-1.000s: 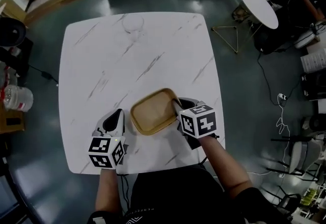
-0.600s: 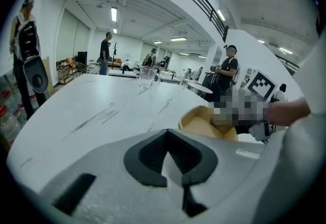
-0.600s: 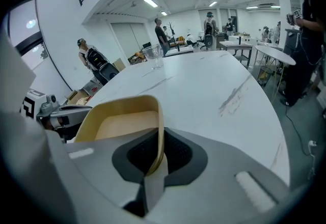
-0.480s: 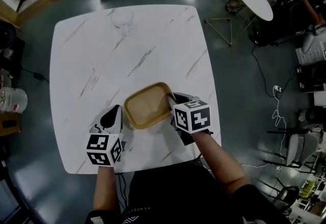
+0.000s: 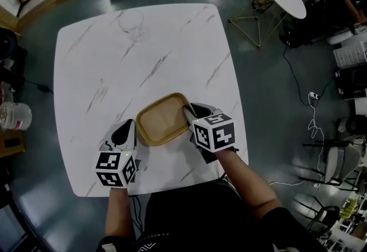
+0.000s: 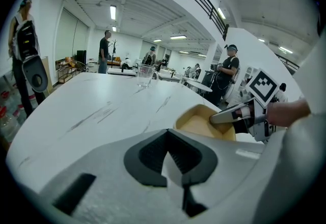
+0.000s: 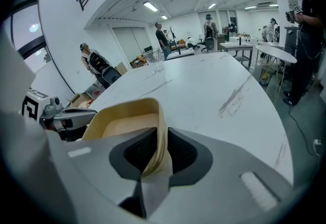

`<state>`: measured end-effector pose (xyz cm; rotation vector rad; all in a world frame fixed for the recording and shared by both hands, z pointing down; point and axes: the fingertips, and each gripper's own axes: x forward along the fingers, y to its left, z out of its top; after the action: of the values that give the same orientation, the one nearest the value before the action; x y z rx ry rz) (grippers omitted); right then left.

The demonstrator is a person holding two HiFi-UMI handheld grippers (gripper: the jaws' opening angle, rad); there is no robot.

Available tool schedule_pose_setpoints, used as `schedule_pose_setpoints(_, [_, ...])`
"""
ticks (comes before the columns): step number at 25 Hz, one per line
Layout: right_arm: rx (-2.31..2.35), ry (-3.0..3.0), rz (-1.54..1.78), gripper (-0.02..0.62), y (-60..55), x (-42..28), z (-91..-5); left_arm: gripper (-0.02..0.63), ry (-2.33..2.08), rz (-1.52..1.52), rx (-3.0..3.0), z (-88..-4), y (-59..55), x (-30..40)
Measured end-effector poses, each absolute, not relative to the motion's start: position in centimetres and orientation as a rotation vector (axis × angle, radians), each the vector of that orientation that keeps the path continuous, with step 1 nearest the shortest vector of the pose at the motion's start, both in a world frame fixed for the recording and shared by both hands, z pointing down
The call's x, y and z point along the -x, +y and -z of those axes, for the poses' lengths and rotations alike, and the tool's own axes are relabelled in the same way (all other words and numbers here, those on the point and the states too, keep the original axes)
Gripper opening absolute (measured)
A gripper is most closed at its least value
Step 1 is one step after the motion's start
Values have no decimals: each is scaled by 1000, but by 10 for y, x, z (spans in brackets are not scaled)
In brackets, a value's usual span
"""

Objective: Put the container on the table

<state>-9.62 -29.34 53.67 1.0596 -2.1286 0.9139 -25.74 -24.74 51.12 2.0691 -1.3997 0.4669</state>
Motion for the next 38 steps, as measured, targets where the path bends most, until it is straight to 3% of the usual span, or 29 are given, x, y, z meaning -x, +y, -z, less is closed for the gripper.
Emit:
schedule_pose_setpoints(9, [-1068, -2161, -877, 117, -293, 90, -530, -3, -1435, -477, -2073, -505, -247, 257])
schedule_pose_setpoints(30, [-1020, -2286, -845, 110, -250, 59, -495, -3, -1542, -474, -2100, -467, -202, 227])
schedule_pose_setpoints(38, [-1045, -2304, -833, 65, -235, 37, -490, -5, -1556, -485, -2085, -467, -185, 208])
